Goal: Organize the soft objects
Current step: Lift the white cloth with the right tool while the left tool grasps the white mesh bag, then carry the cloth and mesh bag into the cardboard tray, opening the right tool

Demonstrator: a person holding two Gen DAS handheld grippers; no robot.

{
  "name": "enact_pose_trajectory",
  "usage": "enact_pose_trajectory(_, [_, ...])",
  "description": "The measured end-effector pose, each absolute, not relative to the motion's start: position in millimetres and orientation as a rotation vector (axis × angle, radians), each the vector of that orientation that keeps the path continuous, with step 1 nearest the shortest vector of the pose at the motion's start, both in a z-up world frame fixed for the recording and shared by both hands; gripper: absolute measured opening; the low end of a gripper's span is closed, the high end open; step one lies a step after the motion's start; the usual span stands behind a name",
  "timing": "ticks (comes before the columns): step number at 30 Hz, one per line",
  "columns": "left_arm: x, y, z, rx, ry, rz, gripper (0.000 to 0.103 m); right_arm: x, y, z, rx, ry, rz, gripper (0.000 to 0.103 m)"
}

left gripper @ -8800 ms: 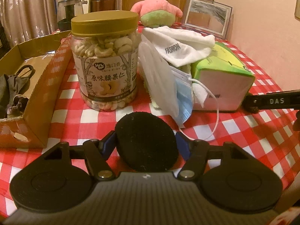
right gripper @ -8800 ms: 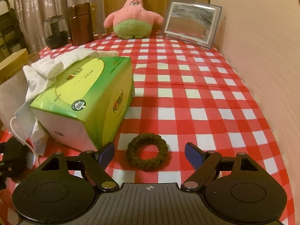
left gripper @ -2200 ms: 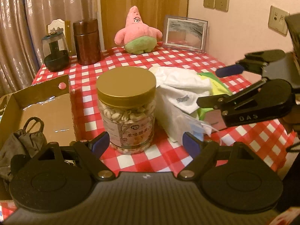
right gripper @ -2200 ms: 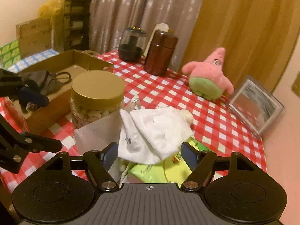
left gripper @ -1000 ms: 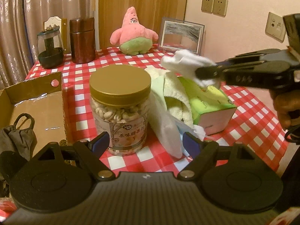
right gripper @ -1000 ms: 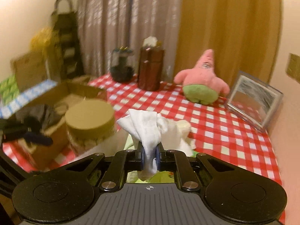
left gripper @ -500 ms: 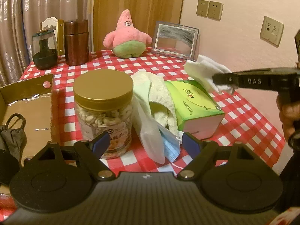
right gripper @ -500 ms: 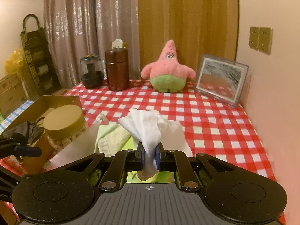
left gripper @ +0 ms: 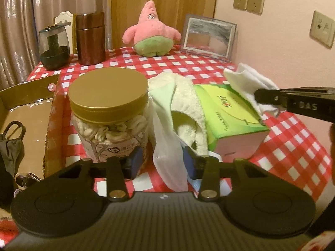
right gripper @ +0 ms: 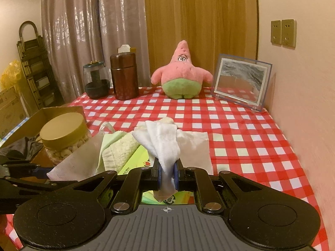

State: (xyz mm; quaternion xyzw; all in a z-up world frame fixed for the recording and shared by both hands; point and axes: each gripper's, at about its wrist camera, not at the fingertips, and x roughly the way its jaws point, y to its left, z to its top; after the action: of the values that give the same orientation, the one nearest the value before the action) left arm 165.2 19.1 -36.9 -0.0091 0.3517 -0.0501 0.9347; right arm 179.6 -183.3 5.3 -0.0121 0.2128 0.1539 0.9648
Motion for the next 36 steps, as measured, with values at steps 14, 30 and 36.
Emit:
enact_pose_trajectory(14, [159, 16, -24, -0.005, 0.693, -0.106, 0.004, 172, -187, 11, -0.015, 0.402, 0.304, 0.012])
enact_pose_trajectory(30, [136, 25, 58, 0.021, 0.565, -0.178, 0.004, 130, -179, 45, 0.004, 0.342, 0.325, 0.012])
enact_pose_trajectory(36, [123, 33, 79, 0.011, 0.532, -0.17, 0.004, 114, -171, 62, 0.005, 0.31, 0.352, 0.012])
